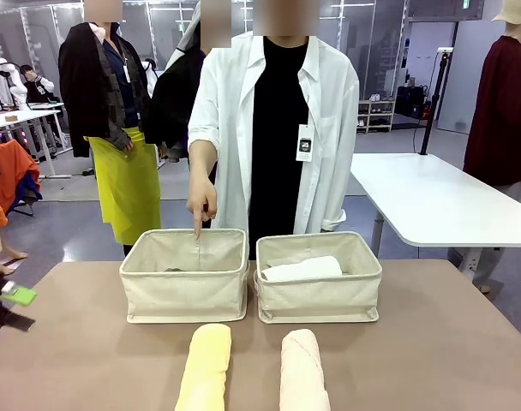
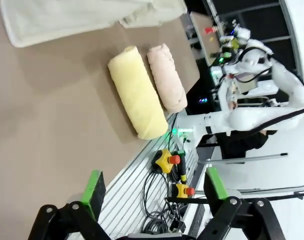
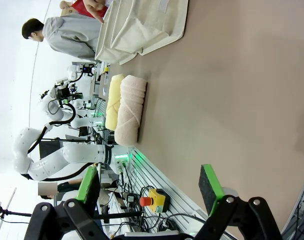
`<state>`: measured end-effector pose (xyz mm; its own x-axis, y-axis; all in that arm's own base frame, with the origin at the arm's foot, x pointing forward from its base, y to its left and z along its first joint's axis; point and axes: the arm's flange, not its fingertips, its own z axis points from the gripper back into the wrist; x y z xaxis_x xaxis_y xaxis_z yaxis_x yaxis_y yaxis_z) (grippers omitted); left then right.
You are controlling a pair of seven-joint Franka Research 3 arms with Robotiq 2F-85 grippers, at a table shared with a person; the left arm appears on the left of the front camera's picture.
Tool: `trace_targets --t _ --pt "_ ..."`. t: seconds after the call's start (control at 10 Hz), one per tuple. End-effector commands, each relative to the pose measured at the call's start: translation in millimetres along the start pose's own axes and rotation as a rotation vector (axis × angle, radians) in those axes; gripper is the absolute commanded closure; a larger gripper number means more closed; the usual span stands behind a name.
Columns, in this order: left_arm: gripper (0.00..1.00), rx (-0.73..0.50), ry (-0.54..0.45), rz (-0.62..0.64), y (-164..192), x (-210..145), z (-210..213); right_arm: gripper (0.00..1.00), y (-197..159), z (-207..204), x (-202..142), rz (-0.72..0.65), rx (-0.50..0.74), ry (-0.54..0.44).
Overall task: Divide the towels into two baskets.
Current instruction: Pick up one hotel-folded towel from the bottom of the table and place it in the Fabric basket indicated by the person.
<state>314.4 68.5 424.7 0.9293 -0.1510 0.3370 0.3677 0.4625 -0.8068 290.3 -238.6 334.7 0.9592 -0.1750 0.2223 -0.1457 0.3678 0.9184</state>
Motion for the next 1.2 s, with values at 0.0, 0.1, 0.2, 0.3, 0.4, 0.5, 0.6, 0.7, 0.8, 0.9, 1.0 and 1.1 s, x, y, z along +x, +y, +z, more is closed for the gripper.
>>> trace_targets --t 0.0,0.1,0.2,0.3,0.4,0.5,0.6,0.7,0.8,0.9,1.0,1.1 --pt "0.00 0.089 0.036 -0.003 -48.0 -25.5 -66.0 0.00 2.5 0.1 -2.0 0.007 0.001 -0.007" --pt "0.00 0.138 0.055 0.015 -64.3 -22.5 -88.7 0.00 2.5 0.1 -2.0 0.007 0.001 -0.007" --pt "0.00 0.201 0.087 0.041 -78.3 -17.8 -115.6 0.00 2.5 0.1 -2.0 0.007 0.001 -0.007" --pt "0.00 0.249 0.126 0.051 -88.4 -15.8 -140.4 0.00 2.5 0.1 -2.0 0.007 0.001 -0.007" --pt "0.00 0.287 0.175 0.054 -93.7 -16.6 -165.0 0.00 2.5 0.1 -2.0 0.007 0.001 -0.007" --pt "0.00 0.328 0.213 0.043 -99.0 -18.7 -189.9 0.00 2.5 0.1 -2.0 0.007 0.001 -0.007" --pt "0.00 0.375 0.234 0.052 -99.7 -19.7 -211.9 0.00 2.5 0.1 -2.0 0.007 0.001 -0.007" --pt "0.00 0.416 0.217 0.077 -96.4 -20.0 -230.0 0.00 2.5 0.1 -2.0 0.007 0.001 -0.007" --pt "0.00 0.441 0.195 0.099 -92.9 -21.1 -241.2 0.00 2.5 0.1 -2.0 0.007 0.001 -0.007" --pt "0.00 0.466 0.180 0.118 -89.1 -23.4 -249.3 0.00 2.5 0.1 -2.0 0.007 0.001 -0.007" --pt "0.00 0.499 0.139 0.129 -85.0 -25.2 -256.5 0.00 2.5 0.1 -2.0 0.007 0.001 -0.007" --pt "0.00 0.526 0.126 0.140 -82.2 -27.5 -264.5 0.00 2.5 0.1 -2.0 0.007 0.001 -0.007"
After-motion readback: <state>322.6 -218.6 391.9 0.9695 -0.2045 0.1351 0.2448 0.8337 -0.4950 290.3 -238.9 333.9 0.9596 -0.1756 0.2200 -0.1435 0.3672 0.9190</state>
